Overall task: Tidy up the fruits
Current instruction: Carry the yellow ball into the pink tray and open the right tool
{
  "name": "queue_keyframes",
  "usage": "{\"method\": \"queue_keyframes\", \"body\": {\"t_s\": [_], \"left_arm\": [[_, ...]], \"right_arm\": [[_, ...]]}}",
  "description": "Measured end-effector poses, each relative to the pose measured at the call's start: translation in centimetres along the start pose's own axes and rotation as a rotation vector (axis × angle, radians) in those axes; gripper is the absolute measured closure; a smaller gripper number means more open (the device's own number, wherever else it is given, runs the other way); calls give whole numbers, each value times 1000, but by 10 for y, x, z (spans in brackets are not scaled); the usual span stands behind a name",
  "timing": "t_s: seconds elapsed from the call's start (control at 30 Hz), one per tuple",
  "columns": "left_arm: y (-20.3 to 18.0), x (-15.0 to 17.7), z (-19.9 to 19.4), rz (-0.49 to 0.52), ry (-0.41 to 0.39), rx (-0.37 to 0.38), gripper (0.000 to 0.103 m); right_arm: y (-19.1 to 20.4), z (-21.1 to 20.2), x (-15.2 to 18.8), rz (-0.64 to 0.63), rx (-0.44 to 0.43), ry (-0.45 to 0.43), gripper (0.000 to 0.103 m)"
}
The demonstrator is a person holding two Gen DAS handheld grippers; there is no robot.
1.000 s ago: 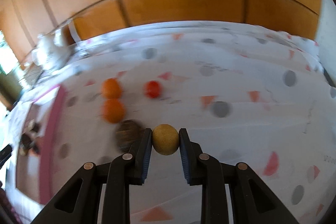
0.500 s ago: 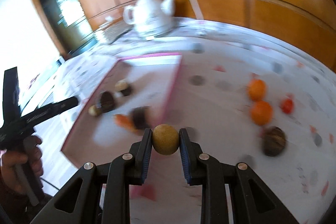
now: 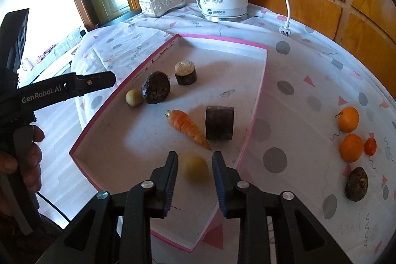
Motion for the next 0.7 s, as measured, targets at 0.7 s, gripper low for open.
{"method": "queue_keyframes", "body": {"t_s": [0.7], "left_arm": [[-16,4,-5,49,0,22,43]], "right_arm": [[-73,-56,35,251,128,-118,72]]}}
Point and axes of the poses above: each gripper's, at about its wrist camera, not at the fingertips, and z roughly the way its jaws point, y to its left, x to its underside, the point moved 3 cm from there along z, roughly the way its jaws point, and after that the axes turned 2 degrees about y, right-handed, at the moved point
